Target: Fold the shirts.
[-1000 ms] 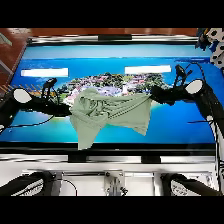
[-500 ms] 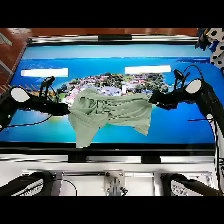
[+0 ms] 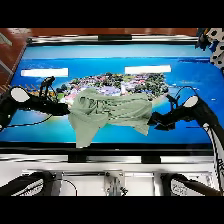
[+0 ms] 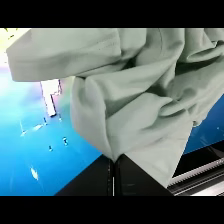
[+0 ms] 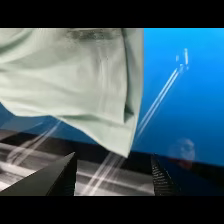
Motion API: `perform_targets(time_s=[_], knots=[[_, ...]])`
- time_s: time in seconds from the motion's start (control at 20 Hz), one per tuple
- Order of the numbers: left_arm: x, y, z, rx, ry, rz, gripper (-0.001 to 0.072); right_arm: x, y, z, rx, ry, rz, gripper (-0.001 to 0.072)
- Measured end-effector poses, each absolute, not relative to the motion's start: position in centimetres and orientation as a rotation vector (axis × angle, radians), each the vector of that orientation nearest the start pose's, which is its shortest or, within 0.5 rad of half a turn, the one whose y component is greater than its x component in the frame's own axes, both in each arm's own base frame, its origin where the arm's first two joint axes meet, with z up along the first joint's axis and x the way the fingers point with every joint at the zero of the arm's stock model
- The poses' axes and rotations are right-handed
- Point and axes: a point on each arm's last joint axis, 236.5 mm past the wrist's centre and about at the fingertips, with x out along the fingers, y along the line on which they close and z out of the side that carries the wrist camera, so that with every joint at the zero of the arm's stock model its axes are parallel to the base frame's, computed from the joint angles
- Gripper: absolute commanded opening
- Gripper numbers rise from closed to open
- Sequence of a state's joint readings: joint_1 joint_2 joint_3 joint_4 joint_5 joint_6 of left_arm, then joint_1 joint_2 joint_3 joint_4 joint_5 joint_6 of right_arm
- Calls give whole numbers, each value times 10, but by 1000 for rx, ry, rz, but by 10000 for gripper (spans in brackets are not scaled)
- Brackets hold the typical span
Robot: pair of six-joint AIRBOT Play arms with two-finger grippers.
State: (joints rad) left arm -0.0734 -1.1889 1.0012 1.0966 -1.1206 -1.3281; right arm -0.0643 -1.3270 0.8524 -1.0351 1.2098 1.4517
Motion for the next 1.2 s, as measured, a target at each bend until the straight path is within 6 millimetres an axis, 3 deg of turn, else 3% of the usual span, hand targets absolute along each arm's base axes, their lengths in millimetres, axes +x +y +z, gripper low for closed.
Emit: perform_targets(time_s=[0.2, 0.25, 0.4, 0.75, 1.0, 1.2], knots=[[344, -123, 11, -202, 1247, -443, 32, 296, 119, -91, 444, 1541, 315, 540], [344, -123, 11, -202, 1247, -443, 32, 297, 122, -94, 431, 1532, 321, 488], [343, -123, 10, -202, 1253, -445, 33, 302, 126, -98, 402, 1506, 328, 489], [339, -123, 10, -201, 1270, -451, 33, 286, 117, -86, 259, 1599, 405, 508], [334, -124, 9, -200, 1287, -458, 33, 302, 101, -81, 325, 1557, 373, 508], [333, -124, 9, -200, 1293, -460, 33, 312, 105, -87, 393, 1536, 380, 507]])
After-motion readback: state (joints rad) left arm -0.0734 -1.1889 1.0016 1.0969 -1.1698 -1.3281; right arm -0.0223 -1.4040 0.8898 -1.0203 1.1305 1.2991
